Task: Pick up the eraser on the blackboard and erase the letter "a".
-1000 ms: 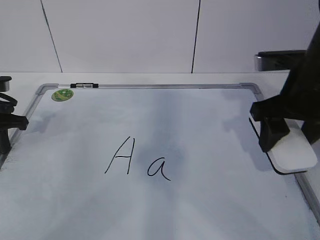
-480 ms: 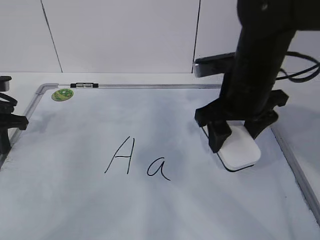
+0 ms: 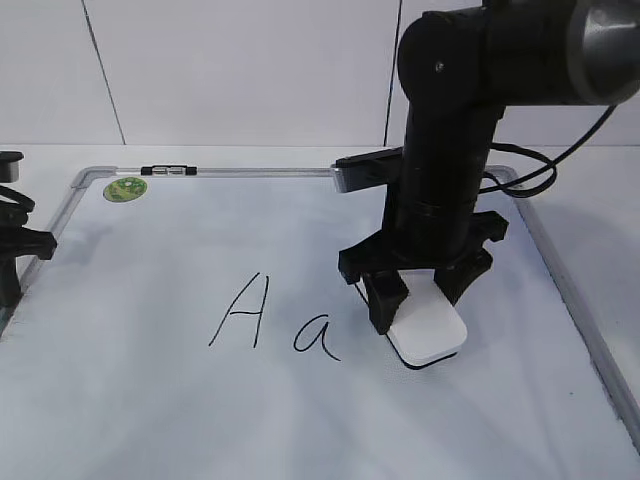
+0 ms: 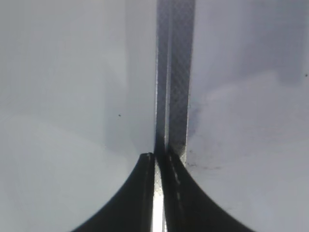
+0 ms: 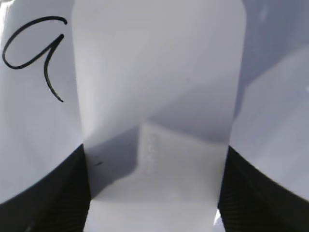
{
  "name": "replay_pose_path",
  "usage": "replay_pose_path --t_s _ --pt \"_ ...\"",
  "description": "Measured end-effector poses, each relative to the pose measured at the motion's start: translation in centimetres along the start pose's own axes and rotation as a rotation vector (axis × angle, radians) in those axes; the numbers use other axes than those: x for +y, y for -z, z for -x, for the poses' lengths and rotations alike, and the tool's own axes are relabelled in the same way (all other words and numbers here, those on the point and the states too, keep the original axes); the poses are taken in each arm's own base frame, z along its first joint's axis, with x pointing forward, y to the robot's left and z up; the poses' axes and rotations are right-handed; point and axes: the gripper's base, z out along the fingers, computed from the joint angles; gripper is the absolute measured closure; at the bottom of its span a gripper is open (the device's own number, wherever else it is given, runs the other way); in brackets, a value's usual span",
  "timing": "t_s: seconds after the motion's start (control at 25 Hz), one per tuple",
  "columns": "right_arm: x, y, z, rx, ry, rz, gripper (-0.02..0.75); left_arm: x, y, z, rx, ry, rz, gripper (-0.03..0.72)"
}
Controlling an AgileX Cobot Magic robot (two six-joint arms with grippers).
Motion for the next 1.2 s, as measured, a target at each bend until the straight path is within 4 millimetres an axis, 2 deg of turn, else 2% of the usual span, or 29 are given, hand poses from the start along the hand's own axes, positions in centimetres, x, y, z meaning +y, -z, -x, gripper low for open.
replay_pose_path --t_s 0.36,0.64,0.96,1.2 --pt "0.4 -1.5 0.6 0.037 -0.004 0.025 0.188 0.0 0.0 0.1 -0.008 -0.003 0.0 0.671" --pt "2.4 -2.3 0.3 0.058 0.048 0.021 0.188 0.0 0.0 0.1 -0.013 -0.005 0.001 0.671" --pt "2.4 -2.5 0.4 0.06 0.06 0.005 0.188 0.0 0.0 0.2 -0.017 -0.007 0.003 0.671" --pt "2.6 -2.7 1.6 0.04 0.067 -0.007 0.188 0.0 0.0 0.2 -0.019 -0.008 0.003 0.671"
